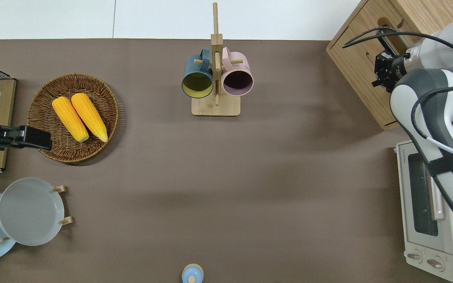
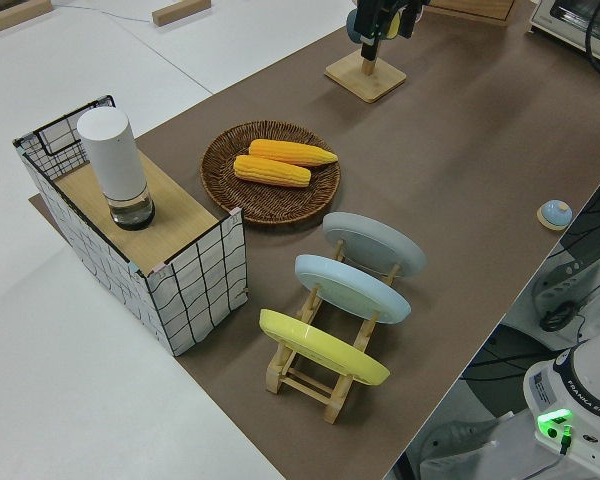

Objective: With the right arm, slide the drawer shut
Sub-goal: 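Continue pushing the drawer front until it sits flush with the cabinet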

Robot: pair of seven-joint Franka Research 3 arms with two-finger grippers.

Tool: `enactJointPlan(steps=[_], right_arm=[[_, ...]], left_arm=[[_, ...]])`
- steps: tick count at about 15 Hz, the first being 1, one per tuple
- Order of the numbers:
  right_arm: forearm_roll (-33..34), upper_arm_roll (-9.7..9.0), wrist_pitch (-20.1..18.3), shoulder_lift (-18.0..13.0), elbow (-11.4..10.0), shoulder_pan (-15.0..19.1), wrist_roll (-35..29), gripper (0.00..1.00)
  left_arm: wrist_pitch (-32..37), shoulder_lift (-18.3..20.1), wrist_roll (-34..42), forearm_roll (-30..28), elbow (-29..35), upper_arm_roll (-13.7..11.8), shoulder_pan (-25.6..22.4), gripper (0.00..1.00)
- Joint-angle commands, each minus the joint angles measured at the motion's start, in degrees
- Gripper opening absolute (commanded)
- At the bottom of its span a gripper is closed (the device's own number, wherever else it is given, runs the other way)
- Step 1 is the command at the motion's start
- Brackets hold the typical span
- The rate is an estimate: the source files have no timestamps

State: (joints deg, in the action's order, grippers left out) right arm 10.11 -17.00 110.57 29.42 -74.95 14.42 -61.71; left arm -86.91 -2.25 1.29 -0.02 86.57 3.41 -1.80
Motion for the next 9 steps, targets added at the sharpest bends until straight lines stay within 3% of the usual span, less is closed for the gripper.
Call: enactJointPlan(steps=[1, 5, 9], right_arm=[[0.88, -0.76, 0.00, 1.34, 2.26, 0.88, 1.86, 0.000], [0.70, -1.46, -0.52, 0.29, 0.77, -1.14, 1.94, 0.000], [0.79, -1.46, -3.77, -4.27, -2.74, -5.10, 3.08, 0.000]], left_arm=[[1.13, -0.65, 0.55, 0.98, -1.49, 0.37, -0.22, 0.99], [1.13, -0.65, 0.55, 0.98, -1.40, 0.37, -0.22, 0.99], [1.13, -0.65, 0.55, 0.98, -1.49, 0.37, -0.22, 0.99]])
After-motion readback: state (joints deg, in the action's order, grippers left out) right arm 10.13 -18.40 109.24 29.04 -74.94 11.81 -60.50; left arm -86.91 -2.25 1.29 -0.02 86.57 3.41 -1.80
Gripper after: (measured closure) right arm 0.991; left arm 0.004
